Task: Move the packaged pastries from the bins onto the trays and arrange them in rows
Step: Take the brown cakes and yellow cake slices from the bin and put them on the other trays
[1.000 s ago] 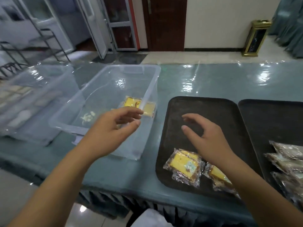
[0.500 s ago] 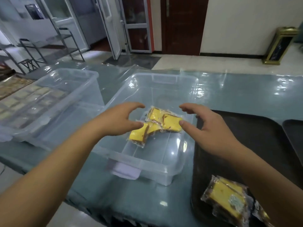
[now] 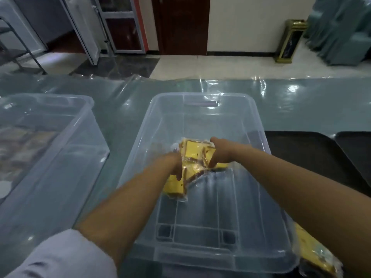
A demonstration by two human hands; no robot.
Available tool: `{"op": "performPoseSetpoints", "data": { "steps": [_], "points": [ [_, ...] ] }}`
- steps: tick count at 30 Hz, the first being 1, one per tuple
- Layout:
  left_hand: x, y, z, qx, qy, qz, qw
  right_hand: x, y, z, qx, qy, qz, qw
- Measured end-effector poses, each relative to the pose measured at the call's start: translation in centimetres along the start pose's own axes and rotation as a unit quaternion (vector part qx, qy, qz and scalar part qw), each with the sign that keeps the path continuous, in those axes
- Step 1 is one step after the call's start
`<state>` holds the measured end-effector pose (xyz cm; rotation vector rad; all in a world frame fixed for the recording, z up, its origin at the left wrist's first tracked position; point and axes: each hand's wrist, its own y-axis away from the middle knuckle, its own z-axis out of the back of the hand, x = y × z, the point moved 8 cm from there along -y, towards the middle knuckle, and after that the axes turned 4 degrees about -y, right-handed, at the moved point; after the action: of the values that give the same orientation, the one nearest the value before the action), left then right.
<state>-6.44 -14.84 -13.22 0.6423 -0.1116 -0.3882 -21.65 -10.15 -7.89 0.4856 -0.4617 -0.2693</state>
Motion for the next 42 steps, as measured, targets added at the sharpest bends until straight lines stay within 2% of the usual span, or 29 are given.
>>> {"op": "performPoseSetpoints", "data": {
  "steps": [5,9,12,16,22,26,29,32,35,38,40,42],
  "points": [
    [-0.6,-3.1,-3.0,-0.021,-0.046,-0.038,0.998,-1.5,-4.8,-1.0,-0.016,0.136,-0.047,0.989],
    [-0.8,-3.3,-4.3,-0.053,-0.091,-0.087,0.991,-2.2,-7.4,-2.0,-0.04,0.157,-0.065,0.985],
    [0.1,-4.2,-5.2,-0.072,-0.092,-0.093,0.989,-2.5,-8.6,-3.0,-0.027,0.152,-0.07,0.985],
    [0.2,-4.3,-4.9,-0.049,-0.138,-0.086,0.985,-2.5,-9.6,-3.1,-0.045,0.175,-0.076,0.981],
    [0.0,-3.2,-2.7,-0.04,-0.136,-0.061,0.988,-3.6,-8.5,-2.5,-0.044,0.185,-0.138,0.972],
    [0.3,-2.2,-2.1,0.033,-0.127,-0.055,0.99,-3.3,-6.3,-2.3,-0.064,0.199,-0.141,0.968],
    [-0.2,-0.5,-1.6,0.049,-0.121,-0.078,0.988,-3.3,-4.0,-2.2,-0.09,0.171,-0.14,0.971],
    [-0.7,1.9,-0.8,0.048,-0.085,-0.106,0.99,-3.3,-1.7,-2.5,-0.107,0.157,-0.136,0.972],
    [-1.1,5.2,0.9,0.015,-0.032,-0.141,0.989,-2.7,0.2,-3.9,-0.067,0.152,-0.112,0.98],
    [-0.7,9.3,2.4,-0.037,0.068,-0.182,0.98,-1.5,1.8,-4.4,-0.037,0.101,-0.086,0.99],
    [0.2,11.7,3.0,-0.077,0.148,-0.202,0.965,-0.1,3.2,-2.9,-0.052,0.049,-0.049,0.996],
    [1.3,14.5,3.7,-0.125,0.23,-0.217,0.94,0.5,6.2,0.3,-0.122,-0.049,-0.013,0.991]
  ]
}}
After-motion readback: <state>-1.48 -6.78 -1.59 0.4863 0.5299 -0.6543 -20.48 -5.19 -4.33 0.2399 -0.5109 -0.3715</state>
